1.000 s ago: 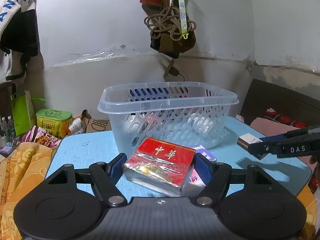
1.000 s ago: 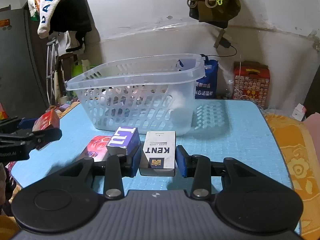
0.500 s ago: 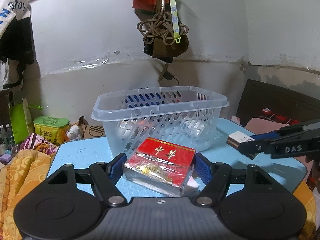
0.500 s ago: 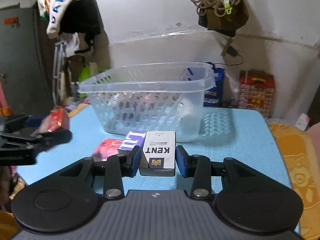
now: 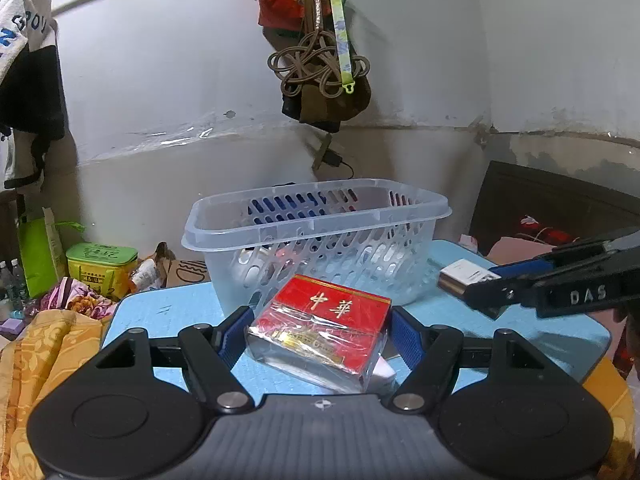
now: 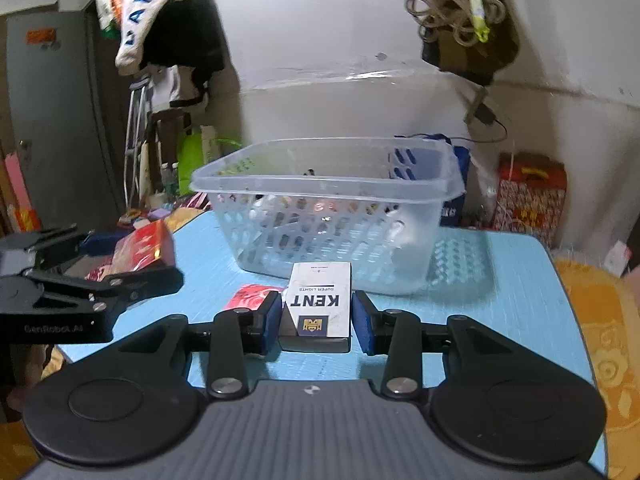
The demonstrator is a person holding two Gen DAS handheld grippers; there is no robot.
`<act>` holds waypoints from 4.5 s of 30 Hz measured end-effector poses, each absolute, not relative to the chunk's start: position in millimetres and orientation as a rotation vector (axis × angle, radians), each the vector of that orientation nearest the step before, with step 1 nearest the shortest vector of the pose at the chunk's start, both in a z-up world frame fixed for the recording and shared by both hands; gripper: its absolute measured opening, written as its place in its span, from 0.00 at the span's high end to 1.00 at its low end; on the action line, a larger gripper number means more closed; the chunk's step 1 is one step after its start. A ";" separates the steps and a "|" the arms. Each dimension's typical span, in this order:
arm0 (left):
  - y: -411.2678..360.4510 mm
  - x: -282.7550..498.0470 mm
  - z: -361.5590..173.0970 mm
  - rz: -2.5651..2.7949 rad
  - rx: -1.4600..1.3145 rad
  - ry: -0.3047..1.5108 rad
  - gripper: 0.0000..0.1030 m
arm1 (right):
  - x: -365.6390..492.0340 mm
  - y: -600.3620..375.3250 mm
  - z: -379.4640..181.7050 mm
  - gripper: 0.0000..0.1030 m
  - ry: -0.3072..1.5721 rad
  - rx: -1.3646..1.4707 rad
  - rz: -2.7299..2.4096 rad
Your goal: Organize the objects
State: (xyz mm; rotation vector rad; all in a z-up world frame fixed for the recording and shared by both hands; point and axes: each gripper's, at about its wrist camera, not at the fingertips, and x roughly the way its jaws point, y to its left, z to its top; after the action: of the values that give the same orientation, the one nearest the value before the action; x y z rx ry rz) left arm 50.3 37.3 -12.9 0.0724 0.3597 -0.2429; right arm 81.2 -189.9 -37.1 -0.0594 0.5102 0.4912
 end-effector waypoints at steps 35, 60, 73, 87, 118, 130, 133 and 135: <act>75.4 205.9 29.1 -0.094 -0.173 0.385 0.00 | 178.7 -167.7 10.1 0.00 0.256 0.000 0.319; 11.5 120.7 -80.6 -0.218 0.050 0.599 0.35 | 133.2 -220.1 -60.9 0.00 0.596 0.199 0.384; 50.2 111.8 -83.7 -0.220 0.066 0.594 0.35 | 150.8 -145.5 -89.1 0.18 0.694 0.037 0.400; 47.9 111.2 -85.0 -0.224 0.095 0.578 0.35 | 148.4 -148.8 -84.1 0.58 0.685 -0.014 0.399; 9.7 87.2 -63.3 -0.214 0.131 0.520 0.36 | 126.1 -205.4 -60.0 0.58 0.580 -0.029 0.393; 3.9 73.4 -43.8 -0.252 0.125 0.456 0.36 | 117.7 -204.8 -45.7 0.59 0.537 -0.025 0.409; 4.8 75.0 -43.4 -0.252 0.125 0.454 0.36 | 115.5 -206.8 -40.1 0.59 0.520 -0.023 0.413; 5.1 75.5 -42.6 -0.250 0.124 0.453 0.36 | 115.3 -207.7 -38.2 0.59 0.514 -0.020 0.414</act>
State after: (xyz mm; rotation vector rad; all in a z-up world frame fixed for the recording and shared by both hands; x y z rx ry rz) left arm 75.5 5.1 -42.6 0.1243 0.4526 -0.2502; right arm 115.3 -207.7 -38.2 -0.0204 0.5138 0.4141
